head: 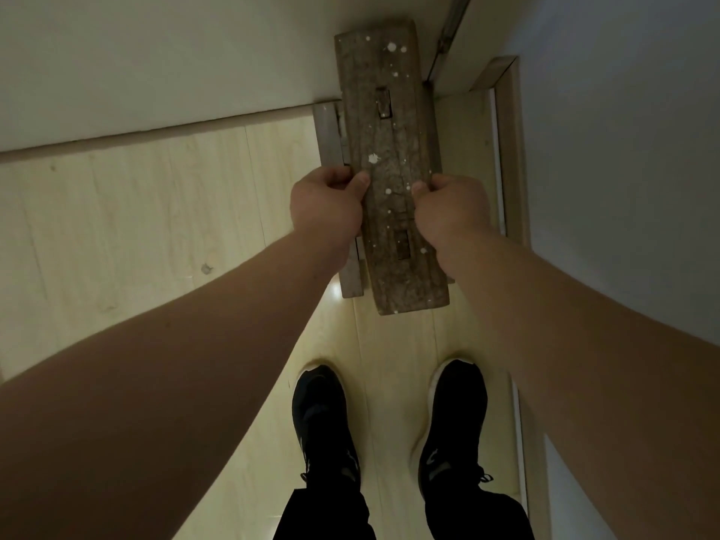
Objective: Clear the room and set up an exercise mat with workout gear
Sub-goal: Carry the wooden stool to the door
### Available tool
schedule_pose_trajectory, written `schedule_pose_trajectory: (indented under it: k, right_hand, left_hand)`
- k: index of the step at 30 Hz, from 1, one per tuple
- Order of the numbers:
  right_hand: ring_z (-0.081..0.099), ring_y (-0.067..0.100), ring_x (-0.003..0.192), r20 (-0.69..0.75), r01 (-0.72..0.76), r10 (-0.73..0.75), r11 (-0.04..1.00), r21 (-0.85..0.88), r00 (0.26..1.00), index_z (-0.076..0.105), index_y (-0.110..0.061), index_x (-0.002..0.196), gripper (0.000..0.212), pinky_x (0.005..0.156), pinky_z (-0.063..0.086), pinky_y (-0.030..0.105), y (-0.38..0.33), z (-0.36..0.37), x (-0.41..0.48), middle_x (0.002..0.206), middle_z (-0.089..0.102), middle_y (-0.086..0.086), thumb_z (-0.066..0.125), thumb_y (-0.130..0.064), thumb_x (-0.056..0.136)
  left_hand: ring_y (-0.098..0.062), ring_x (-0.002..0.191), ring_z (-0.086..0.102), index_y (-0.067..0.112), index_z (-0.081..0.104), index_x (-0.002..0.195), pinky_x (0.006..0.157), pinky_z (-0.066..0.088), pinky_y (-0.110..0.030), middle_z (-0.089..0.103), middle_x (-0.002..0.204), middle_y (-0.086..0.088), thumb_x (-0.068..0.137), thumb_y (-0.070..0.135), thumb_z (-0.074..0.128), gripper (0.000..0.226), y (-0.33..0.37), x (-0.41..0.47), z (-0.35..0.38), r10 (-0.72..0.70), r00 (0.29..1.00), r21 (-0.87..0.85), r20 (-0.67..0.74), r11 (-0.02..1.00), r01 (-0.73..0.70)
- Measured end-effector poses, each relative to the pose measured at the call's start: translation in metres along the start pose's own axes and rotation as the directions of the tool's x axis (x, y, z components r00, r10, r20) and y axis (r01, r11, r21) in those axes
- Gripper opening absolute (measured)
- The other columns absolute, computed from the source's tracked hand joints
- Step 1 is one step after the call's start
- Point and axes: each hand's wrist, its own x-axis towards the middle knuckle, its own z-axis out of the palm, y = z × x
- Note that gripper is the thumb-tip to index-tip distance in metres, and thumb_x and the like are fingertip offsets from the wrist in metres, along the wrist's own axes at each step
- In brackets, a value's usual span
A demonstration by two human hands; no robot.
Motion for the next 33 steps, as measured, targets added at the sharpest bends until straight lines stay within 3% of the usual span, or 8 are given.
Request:
schedule_pose_trajectory:
  k: [7, 12, 15, 18, 21, 23, 27, 33]
  right_hand:
    - [0.062, 0.025, 0.112, 0.003, 0.006, -0.006, 1.000, -0.025, 1.000, 0.067, -0.003, 0.123, 0.030, 0.092, 0.049, 0.029, 0.001, 0.000, 0.000, 0.122, 0.067, 0.013, 0.053, -0.022, 0.104]
    - [0.062, 0.027, 0.107, 0.014, 0.004, -0.001, 0.977, -0.213, 1.000, 0.063, -0.005, 0.125, 0.038, 0.086, 0.052, 0.031, -0.010, -0.006, -0.015, 0.120, 0.065, 0.012, 0.051, -0.034, 0.104]
    - [0.055, 0.029, 0.125, -0.035, 0.064, -0.075, 0.968, -0.241, 0.997, 0.050, -0.005, 0.139, 0.048, 0.091, 0.044, 0.028, -0.030, -0.024, -0.051, 0.135, 0.057, 0.011, 0.050, -0.037, 0.104]
    - [0.058, 0.017, 0.114, -0.020, 0.154, -0.157, 0.982, -0.106, 0.987, 0.065, -0.020, 0.112, 0.025, 0.099, 0.043, 0.029, -0.053, -0.045, -0.109, 0.114, 0.064, -0.001, 0.050, -0.038, 0.103]
    - [0.042, -0.006, 0.062, 0.018, 0.157, -0.157, 0.988, 0.011, 0.987, 0.034, -0.035, 0.067, 0.040, 0.061, 0.038, 0.014, -0.088, -0.064, -0.184, 0.069, 0.040, -0.018, 0.050, -0.033, 0.104]
    - [0.039, -0.005, 0.053, 0.054, 0.165, -0.168, 0.984, 0.070, 0.984, 0.032, -0.034, 0.066, 0.042, 0.044, 0.029, 0.006, -0.116, -0.079, -0.239, 0.065, 0.037, -0.018, 0.051, -0.033, 0.104]
    - [0.033, 0.002, 0.039, 0.071, 0.149, -0.156, 0.984, 0.101, 0.985, 0.030, -0.023, 0.059, 0.051, 0.041, 0.025, 0.016, -0.169, -0.111, -0.342, 0.048, 0.032, -0.014, 0.055, -0.032, 0.102]
    - [0.034, 0.003, 0.043, 0.185, 0.156, -0.167, 0.985, 0.076, 0.968, 0.032, -0.020, 0.064, 0.047, 0.049, 0.031, 0.021, -0.256, -0.148, -0.477, 0.061, 0.034, -0.006, 0.056, -0.037, 0.100]
  left_hand:
    - [-0.014, 0.089, 0.069, 0.017, 0.069, 0.113, 0.079, 0.062, -0.037, 0.069, 0.092, 0.007, 0.091, 0.023, 0.072, 0.023, 0.003, -0.004, 0.002, -0.008, 0.999, 0.046, -0.033, 0.999, 0.009]
    - [-0.023, 0.095, 0.068, 0.010, 0.067, 0.118, 0.084, 0.058, -0.036, 0.071, 0.106, -0.006, 0.085, 0.046, 0.074, 0.050, 0.023, -0.020, -0.008, -0.064, 0.996, 0.224, -0.061, 0.972, 0.076]
    - [-0.022, 0.095, 0.063, 0.004, 0.063, 0.119, 0.077, 0.050, -0.029, 0.067, 0.108, -0.006, 0.091, 0.046, 0.067, 0.051, 0.043, -0.062, -0.026, -0.082, 0.993, 0.253, -0.085, 0.962, 0.101]
    - [-0.017, 0.109, 0.061, 0.011, 0.053, 0.139, 0.095, 0.048, -0.030, 0.064, 0.119, 0.002, 0.096, 0.037, 0.062, 0.052, 0.064, -0.128, -0.063, -0.087, 0.987, 0.077, -0.138, 0.992, 0.098]
    - [-0.007, 0.093, 0.062, 0.013, 0.055, 0.138, 0.080, 0.047, -0.023, 0.065, 0.105, 0.008, 0.097, 0.032, 0.061, 0.046, 0.087, -0.199, -0.105, -0.166, 0.975, -0.135, -0.145, 0.980, 0.146]
    - [-0.015, 0.100, 0.066, 0.012, 0.060, 0.133, 0.085, 0.051, -0.026, 0.069, 0.113, -0.002, 0.097, 0.027, 0.060, 0.039, 0.105, -0.248, -0.138, -0.276, 0.949, -0.317, -0.150, 0.923, 0.219]
    - [-0.019, 0.095, 0.064, 0.011, 0.063, 0.095, 0.096, 0.050, -0.037, 0.066, 0.093, -0.002, 0.097, 0.013, 0.053, 0.010, 0.148, -0.338, -0.207, -0.405, 0.908, -0.596, -0.105, 0.757, 0.269]
    - [-0.023, 0.123, 0.059, 0.004, 0.055, 0.088, 0.111, 0.042, -0.034, 0.063, 0.099, -0.005, 0.105, 0.000, 0.030, 0.031, 0.222, -0.461, -0.303, -0.359, 0.933, -0.802, 0.003, 0.557, 0.217]
